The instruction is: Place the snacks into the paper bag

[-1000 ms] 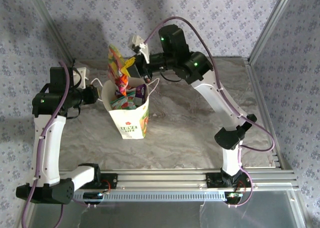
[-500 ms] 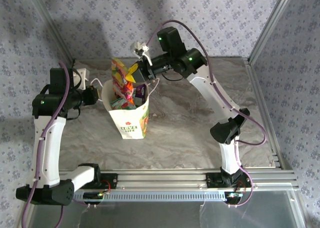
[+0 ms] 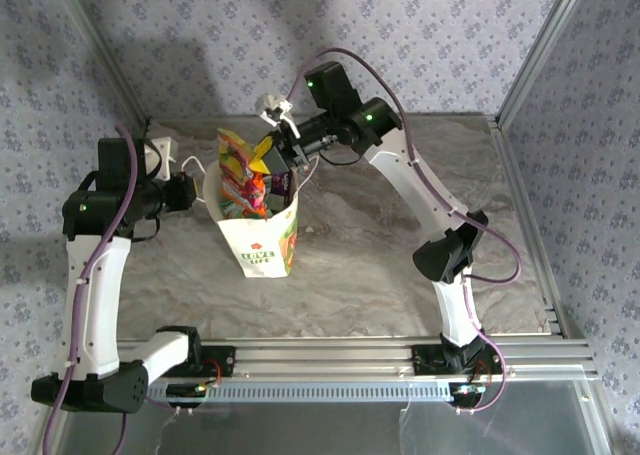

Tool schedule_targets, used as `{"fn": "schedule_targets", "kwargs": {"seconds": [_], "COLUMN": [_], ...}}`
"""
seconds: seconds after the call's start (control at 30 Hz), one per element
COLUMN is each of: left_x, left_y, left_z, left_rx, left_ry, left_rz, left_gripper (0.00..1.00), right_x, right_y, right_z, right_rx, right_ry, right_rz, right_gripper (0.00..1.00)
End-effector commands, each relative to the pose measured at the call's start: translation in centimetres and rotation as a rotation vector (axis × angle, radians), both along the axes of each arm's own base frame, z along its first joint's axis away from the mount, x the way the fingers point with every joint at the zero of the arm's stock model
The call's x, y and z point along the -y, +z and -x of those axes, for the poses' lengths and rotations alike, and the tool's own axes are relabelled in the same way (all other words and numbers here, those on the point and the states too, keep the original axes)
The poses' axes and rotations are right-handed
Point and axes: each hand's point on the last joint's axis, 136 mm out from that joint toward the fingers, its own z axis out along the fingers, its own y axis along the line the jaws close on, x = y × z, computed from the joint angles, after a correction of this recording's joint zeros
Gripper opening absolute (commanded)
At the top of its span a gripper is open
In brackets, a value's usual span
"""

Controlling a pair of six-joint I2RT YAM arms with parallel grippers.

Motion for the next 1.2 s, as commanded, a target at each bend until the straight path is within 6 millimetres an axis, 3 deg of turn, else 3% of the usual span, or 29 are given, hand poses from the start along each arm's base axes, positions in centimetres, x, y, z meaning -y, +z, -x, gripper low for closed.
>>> {"fn": "schedule_targets", "kwargs": {"seconds": [0.0,0.13,0.43,0.83,1.17], "left_x": [0.0,-0.1,0.0,0.1,0.3], "left_y": [0.0,0.0,-0.2,-0.2,-0.1], "left_z": [0.6,0.6,0.1,0.0,-0.7], "left_rx": [0.002,0.001,-0.007,-0.008,-0.014], "left_ry": [0.001,-0.001,0.001,-0.002,-0.005], "left_rz": [0.005,0.001,0.004,0.012,0.022], "left_gripper": [0.15,0.15,0.14,0.15,0.15], "right_x": [0.2,0.2,1.0,0.4,1.8], "right_y": [1.8,1.4,3.4,0.0,-1.2], "right_z": [0.8,-0.2,-0.8,-1.9,1.3], "right_rx": [0.045,0.052,0.076,0.067,0.0], "right_ry": [0.058,0.042,0.041,0.073,0.178], "right_rz": [-0.065,-0.064,-0.118,-0.089,-0.069], "right_gripper": [0.0,0.0,0.0,0.0,0.0]}}
